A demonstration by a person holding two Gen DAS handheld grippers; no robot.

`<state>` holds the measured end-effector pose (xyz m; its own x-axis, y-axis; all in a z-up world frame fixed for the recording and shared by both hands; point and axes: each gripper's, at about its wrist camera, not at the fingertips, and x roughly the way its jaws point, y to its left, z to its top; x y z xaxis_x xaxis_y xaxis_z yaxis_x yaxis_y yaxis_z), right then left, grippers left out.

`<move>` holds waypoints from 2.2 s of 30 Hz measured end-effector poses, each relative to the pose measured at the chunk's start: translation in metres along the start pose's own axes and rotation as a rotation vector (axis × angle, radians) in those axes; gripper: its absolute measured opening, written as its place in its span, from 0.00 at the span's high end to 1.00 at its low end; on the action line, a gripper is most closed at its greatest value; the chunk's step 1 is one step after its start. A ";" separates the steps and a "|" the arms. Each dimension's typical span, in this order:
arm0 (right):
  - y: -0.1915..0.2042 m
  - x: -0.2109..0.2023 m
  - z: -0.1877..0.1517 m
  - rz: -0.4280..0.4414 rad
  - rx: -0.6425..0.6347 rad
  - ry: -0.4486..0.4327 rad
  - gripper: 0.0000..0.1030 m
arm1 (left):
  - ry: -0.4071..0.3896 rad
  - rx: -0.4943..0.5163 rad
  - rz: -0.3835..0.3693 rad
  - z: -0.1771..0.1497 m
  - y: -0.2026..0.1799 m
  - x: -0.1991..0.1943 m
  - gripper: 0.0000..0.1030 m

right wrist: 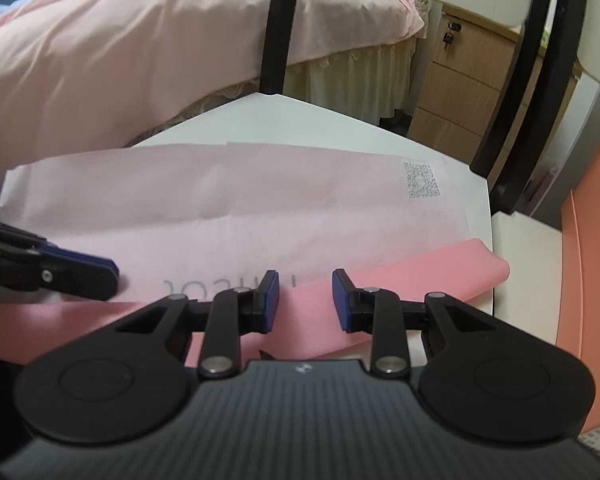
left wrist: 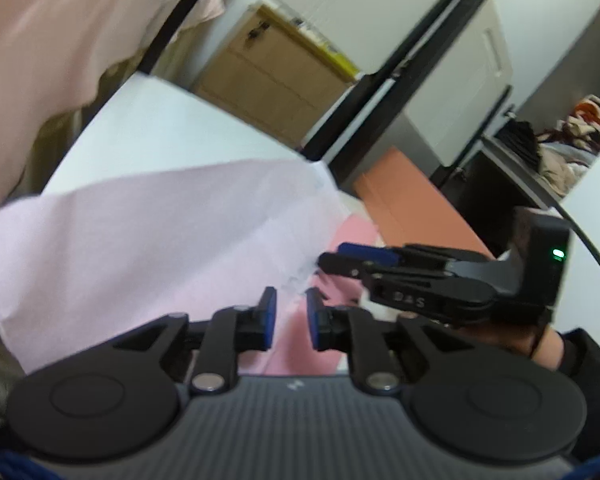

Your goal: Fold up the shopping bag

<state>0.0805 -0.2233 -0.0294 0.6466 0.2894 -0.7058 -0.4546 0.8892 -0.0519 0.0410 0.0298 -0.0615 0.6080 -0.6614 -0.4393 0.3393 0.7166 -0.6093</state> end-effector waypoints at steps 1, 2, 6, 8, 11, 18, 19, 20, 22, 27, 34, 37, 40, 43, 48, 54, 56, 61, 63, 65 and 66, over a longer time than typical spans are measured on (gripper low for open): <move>-0.002 0.000 0.000 0.006 0.011 0.001 0.69 | -0.007 0.018 -0.010 0.000 -0.003 -0.002 0.75; -0.002 0.000 -0.001 0.009 0.012 0.001 0.69 | -0.014 0.044 -0.006 -0.001 -0.008 -0.003 0.70; -0.003 -0.002 -0.002 0.015 0.007 0.006 0.69 | -0.036 0.169 0.044 -0.006 -0.027 -0.007 0.63; -0.004 -0.003 -0.001 0.019 0.009 0.010 0.69 | -0.043 0.213 0.057 -0.009 -0.034 -0.007 0.62; -0.005 -0.004 -0.002 0.020 0.013 0.013 0.69 | -0.050 0.231 0.070 -0.011 -0.037 -0.007 0.61; -0.006 -0.008 -0.005 0.009 0.015 0.025 0.69 | -0.068 0.309 0.108 -0.018 -0.053 -0.013 0.61; -0.006 -0.009 -0.005 0.008 0.015 0.026 0.69 | -0.072 0.332 0.116 -0.021 -0.057 -0.015 0.60; -0.006 -0.009 -0.006 0.006 0.013 0.027 0.69 | -0.077 0.360 0.128 -0.025 -0.062 -0.017 0.60; -0.006 -0.010 -0.007 0.004 0.012 0.028 0.69 | -0.093 0.444 0.173 -0.038 -0.075 -0.021 0.58; -0.007 -0.012 -0.009 0.007 0.024 0.031 0.69 | -0.067 0.573 0.166 -0.062 -0.096 -0.017 0.57; -0.005 -0.013 -0.007 -0.002 0.011 0.056 0.69 | -0.059 0.651 0.214 -0.072 -0.102 -0.012 0.56; -0.003 -0.014 -0.006 -0.008 0.003 0.067 0.69 | -0.058 0.696 0.238 -0.076 -0.105 -0.010 0.56; -0.003 -0.016 -0.008 -0.003 0.006 0.071 0.69 | -0.047 0.731 0.227 -0.077 -0.107 -0.009 0.55; -0.004 -0.018 -0.009 0.001 0.009 0.075 0.69 | -0.046 0.778 0.236 -0.083 -0.111 -0.007 0.55; -0.002 -0.020 -0.010 -0.002 0.007 0.083 0.69 | -0.031 0.841 0.266 -0.091 -0.113 -0.001 0.55; -0.003 -0.022 -0.010 0.005 0.018 0.092 0.69 | -0.020 0.914 0.327 -0.096 -0.115 0.009 0.57; -0.005 -0.023 -0.010 0.004 0.037 0.104 0.69 | -0.023 0.944 0.352 -0.100 -0.116 0.012 0.57; -0.001 -0.025 -0.010 -0.008 0.000 0.112 0.69 | -0.039 0.976 0.429 -0.101 -0.112 0.017 0.55; 0.000 -0.025 -0.010 -0.007 -0.006 0.113 0.69 | -0.039 0.985 0.445 -0.101 -0.110 0.019 0.55; -0.001 -0.025 -0.010 -0.006 -0.008 0.114 0.69 | -0.040 0.989 0.447 -0.101 -0.110 0.019 0.53; -0.001 -0.025 -0.010 -0.005 -0.009 0.114 0.69 | -0.039 0.987 0.445 -0.101 -0.109 0.019 0.53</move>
<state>0.0587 -0.2350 -0.0186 0.5750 0.2423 -0.7814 -0.4575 0.8871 -0.0615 -0.0572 -0.0833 -0.0702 0.8358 -0.3031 -0.4579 0.5003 0.7641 0.4074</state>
